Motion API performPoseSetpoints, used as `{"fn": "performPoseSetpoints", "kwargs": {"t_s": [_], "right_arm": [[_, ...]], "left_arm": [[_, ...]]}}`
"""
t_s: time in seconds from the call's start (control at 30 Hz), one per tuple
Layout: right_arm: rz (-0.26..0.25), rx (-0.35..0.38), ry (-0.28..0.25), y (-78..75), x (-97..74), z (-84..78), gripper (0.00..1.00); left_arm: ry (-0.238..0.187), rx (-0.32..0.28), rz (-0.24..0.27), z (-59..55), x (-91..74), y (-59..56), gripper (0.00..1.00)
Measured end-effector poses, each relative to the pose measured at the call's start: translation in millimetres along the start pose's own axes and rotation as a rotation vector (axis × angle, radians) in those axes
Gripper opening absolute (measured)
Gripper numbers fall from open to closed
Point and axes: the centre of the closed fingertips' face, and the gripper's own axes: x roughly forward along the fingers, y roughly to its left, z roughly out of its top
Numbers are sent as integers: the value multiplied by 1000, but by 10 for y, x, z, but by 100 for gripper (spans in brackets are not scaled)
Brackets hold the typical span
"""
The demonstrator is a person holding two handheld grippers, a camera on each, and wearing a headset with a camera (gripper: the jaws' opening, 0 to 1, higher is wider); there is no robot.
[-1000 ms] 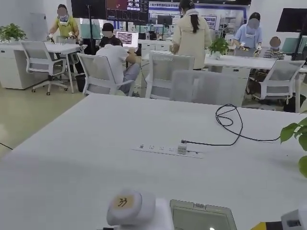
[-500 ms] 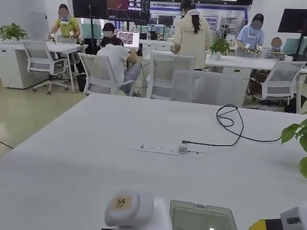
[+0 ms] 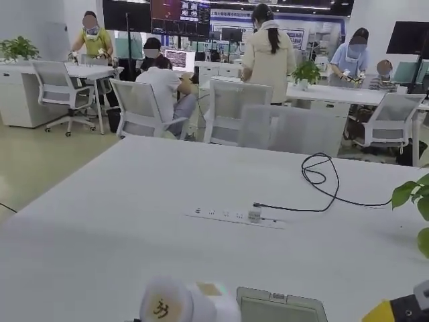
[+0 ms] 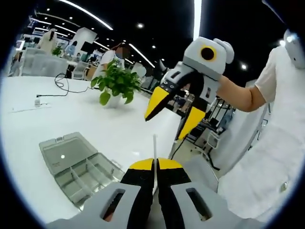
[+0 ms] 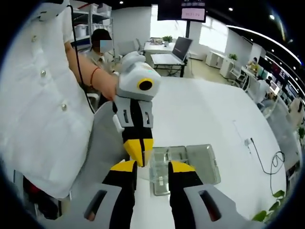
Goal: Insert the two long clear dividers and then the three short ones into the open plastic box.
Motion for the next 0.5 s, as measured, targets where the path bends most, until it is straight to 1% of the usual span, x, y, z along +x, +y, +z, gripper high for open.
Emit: {"fn": "performPoseSetpoints", "kwargs": {"t_s": [0.07, 0.13, 0.17, 0.23, 0.27, 0.3, 0.37, 0.47, 0.5], "right_arm": [[49, 16, -5, 16, -1, -17, 25], [84, 27, -5, 38, 5, -34, 22], [119, 45, -7, 95, 20, -35, 22], [163, 44, 0, 170, 41, -40, 19], [175, 44, 1, 190, 48, -39, 18], [200, 49, 5, 244, 62, -36, 17], [228, 53, 12, 298, 75, -38, 15], [269, 55, 18, 381, 91, -46, 13], [272, 56, 19, 392, 100, -47, 13]], "left_arm": [[-2, 8, -11, -1, -3, -37, 0], [-9, 27, -33, 6, -11, -83, 0], [-8, 33, -42, 6, -13, -104, 0], [-11, 75, -69, 8, -18, -170, 0], [-9, 77, -73, 3, -20, -185, 0], [-2, 85, -82, -10, -21, -202, 0], [-2, 102, -92, -19, -26, -224, 0], [-6, 107, -106, -23, -32, -256, 0], [-5, 109, -110, -31, -32, -266, 0]]}}
